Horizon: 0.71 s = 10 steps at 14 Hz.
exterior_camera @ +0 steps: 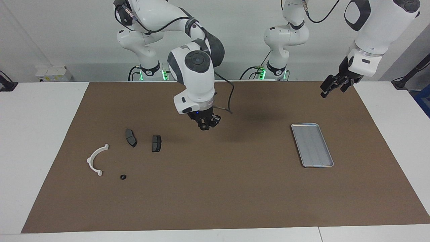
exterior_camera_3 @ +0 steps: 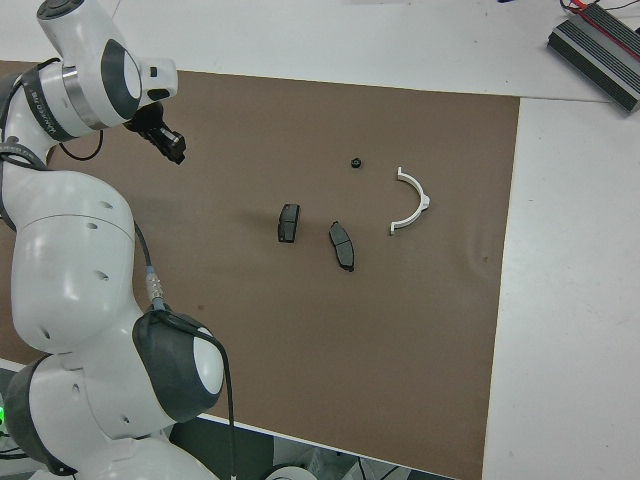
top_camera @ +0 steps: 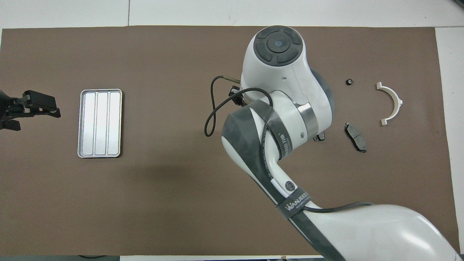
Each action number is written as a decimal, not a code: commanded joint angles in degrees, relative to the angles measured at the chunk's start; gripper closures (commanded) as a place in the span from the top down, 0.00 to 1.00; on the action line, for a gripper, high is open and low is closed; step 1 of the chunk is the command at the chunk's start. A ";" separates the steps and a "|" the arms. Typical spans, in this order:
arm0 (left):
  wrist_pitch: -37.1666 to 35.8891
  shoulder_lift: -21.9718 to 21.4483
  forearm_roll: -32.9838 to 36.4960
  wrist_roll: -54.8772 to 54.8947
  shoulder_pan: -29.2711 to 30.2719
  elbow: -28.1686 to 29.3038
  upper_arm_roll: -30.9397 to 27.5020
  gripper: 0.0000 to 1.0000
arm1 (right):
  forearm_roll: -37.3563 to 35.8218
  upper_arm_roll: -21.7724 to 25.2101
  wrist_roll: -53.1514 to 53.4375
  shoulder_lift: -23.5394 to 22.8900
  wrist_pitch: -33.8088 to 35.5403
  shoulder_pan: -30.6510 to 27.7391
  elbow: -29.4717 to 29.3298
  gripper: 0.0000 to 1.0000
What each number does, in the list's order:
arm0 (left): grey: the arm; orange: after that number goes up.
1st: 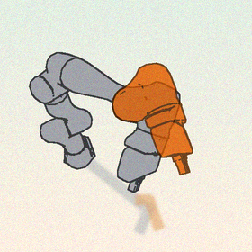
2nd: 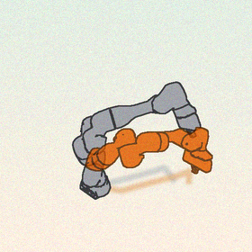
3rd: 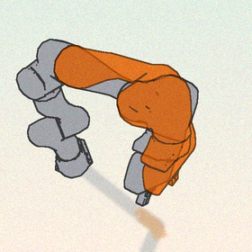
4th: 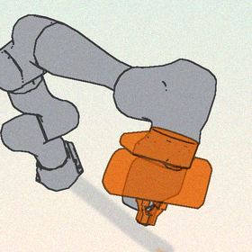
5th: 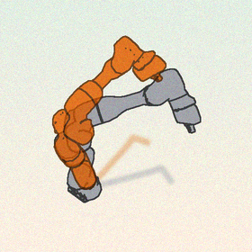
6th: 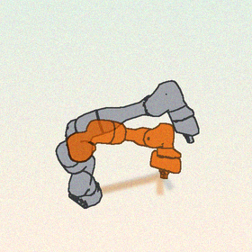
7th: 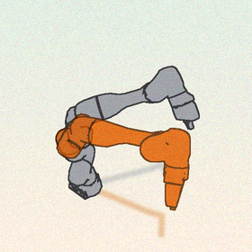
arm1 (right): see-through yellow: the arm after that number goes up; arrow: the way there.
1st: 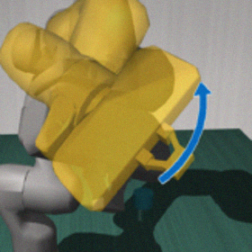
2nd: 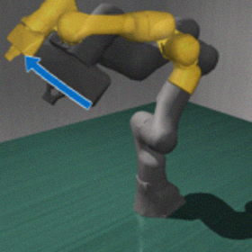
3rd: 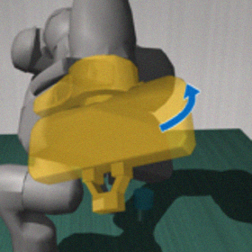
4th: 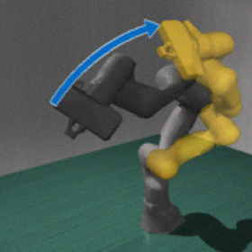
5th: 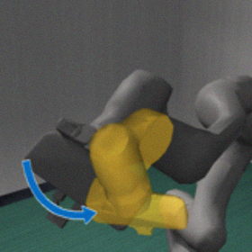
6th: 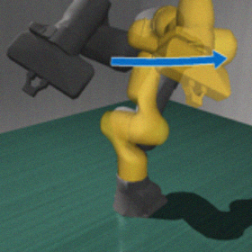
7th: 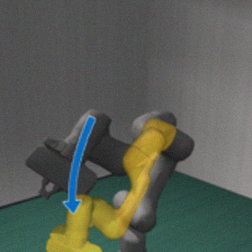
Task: Pick bearing gear from pile to tray
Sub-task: 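Carry the black ring with the right gripper toward the table center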
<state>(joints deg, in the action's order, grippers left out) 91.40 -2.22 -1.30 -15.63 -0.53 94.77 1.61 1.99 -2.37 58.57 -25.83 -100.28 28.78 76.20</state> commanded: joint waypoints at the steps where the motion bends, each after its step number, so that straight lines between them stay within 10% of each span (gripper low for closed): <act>1: -0.88 0.11 -0.63 0.17 -0.17 -0.29 -0.29 1.00 | 1.61 -0.88 7.32 0.08 -3.41 1.97 -0.71 0.00; 10: -0.88 0.11 -0.63 0.17 -0.17 -0.29 -0.29 1.00 | -2.15 -0.88 17.62 -8.35 -13.70 10.16 -0.18 0.00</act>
<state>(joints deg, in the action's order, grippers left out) 91.40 -2.22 -1.30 -15.63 -0.53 94.77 1.61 1.61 -3.30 74.19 -31.23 -111.28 38.44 76.47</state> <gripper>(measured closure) 0.000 0.648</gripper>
